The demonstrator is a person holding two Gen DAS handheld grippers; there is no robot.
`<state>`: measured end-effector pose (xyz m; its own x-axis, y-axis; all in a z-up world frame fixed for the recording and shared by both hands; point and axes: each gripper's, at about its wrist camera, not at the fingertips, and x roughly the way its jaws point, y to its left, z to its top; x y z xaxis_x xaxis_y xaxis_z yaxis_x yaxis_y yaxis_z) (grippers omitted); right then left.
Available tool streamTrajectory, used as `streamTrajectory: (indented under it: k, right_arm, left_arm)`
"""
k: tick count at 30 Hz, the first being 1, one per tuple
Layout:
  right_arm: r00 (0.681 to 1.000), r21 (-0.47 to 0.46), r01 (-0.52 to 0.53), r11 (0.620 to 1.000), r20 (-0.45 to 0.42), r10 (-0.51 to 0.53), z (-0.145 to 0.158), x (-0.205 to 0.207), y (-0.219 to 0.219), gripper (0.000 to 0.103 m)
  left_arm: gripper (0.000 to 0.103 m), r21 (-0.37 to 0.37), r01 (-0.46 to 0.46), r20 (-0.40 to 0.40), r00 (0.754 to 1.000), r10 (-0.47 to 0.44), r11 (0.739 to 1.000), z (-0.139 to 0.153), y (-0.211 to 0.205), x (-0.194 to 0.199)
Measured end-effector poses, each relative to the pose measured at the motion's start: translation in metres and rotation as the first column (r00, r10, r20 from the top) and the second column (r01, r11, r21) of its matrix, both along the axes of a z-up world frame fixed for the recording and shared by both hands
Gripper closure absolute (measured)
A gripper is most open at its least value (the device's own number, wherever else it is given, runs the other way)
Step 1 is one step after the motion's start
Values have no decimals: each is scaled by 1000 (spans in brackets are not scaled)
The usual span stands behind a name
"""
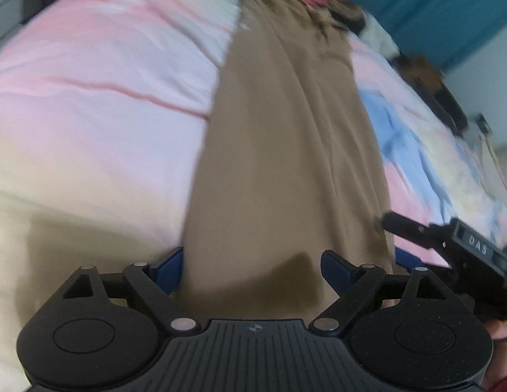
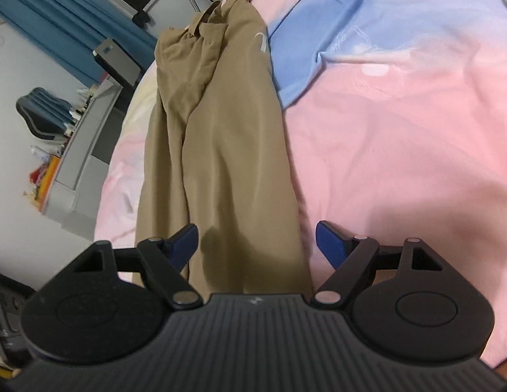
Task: Fold clothes
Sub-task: 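Grasp the hem end with the left gripper while the right gripper grasps beside it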
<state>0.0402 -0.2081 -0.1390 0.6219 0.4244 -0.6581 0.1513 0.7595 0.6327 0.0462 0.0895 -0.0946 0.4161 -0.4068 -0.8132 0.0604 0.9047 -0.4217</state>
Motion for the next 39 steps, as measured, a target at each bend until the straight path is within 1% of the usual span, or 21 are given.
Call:
streamTrajectory:
  k: [2, 6, 8, 10, 11, 12, 13, 14, 15, 16, 17, 18, 19, 20, 22, 25, 28, 31, 33, 37, 39]
  right_arm:
    - [1000, 42, -16, 999, -26, 17, -2, -7, 2, 22]
    - [994, 4, -103, 995, -43, 103, 0, -23, 15, 22]
    - [988, -19, -149, 989, -52, 148, 1, -31, 22, 22]
    - [980, -41, -194, 980, -63, 191, 2, -38, 29, 21]
    - [975, -52, -217, 975, -68, 213, 2, -42, 33, 22]
    - [969, -63, -239, 969, -74, 234, 3, -46, 36, 29]
    - [963, -74, -261, 962, -79, 256, 4, -50, 40, 33]
    - [960, -111, -276, 955, -78, 268, 6, -53, 44, 44]
    - [958, -157, -286, 945, -74, 278, 8, -55, 48, 64]
    - [955, -202, -296, 934, -71, 287, 10, -57, 53, 73]
    - [957, -208, -291, 934, -62, 285, 12, -58, 52, 81]
    - [959, -199, -282, 939, -51, 277, 14, -58, 49, 87]
    - [964, -178, -265, 948, -38, 263, 17, -60, 44, 89]
    - [969, -153, -246, 957, -25, 245, 20, -61, 39, 90]
    - [978, -133, -202, 970, 26, 207, 32, -67, 27, 93]
    - [976, -139, -160, 977, 124, 178, 56, -75, 13, 94]
    - [967, -130, -148, 980, 188, 171, 74, -79, 6, 94]
    - [954, -118, -140, 983, 248, 166, 92, -83, -2, 94]
    - [944, -110, -135, 985, 288, 162, 104, -86, -6, 94]
    - [919, -93, -126, 988, 365, 152, 128, -92, -16, 94]
    - [913, -83, -133, 988, 377, 155, 130, -103, -20, 94]
  left_arm:
    - [14, 1, 54, -27, 998, -54, 999, -1, -4, -2]
    - [14, 11, 144, -55, 988, -143, 989, -1, -14, -12]
    - [18, 41, 178, -54, 983, -176, 983, 0, -21, -18]
    - [27, 91, 202, -43, 979, -199, 975, 2, -29, -25]
    - [30, 116, 213, -38, 977, -210, 970, 3, -32, -28]
    - [35, 141, 224, -33, 974, -222, 964, 4, -36, -32]
    - [43, 166, 235, -29, 972, -234, 958, 4, -40, -35]
    - [47, 186, 228, -28, 973, -227, 956, 4, -43, -33]
    - [55, 201, 222, -25, 975, -222, 954, 4, -45, -33]
    - [62, 201, 218, -21, 976, -218, 955, 5, -45, -34]
    - [66, 202, 213, -17, 977, -214, 956, 7, -46, -34]
    - [76, 189, 196, -5, 980, -199, 962, 9, -42, -30]
    - [90, 176, 179, 6, 983, -183, 968, 11, -38, -26]
    - [91, 162, 161, 17, 986, -166, 974, 13, -34, -22]
    - [92, 81, 126, 84, 988, -132, 989, 22, -23, -24]
    - [93, -10, 93, 179, 980, -90, 996, 36, -10, -35]
    - [93, -87, 72, 270, 962, -46, 994, 59, 0, -46]
    - [94, -166, 63, 346, 938, -1, 984, 86, 8, -59]
    - [94, -197, 60, 382, 924, 20, 978, 103, 14, -69]
    - [94, -215, 85, 430, 903, 16, 973, 128, 13, -92]
    - [94, -218, 102, 446, 895, 6, 971, 135, 11, -106]
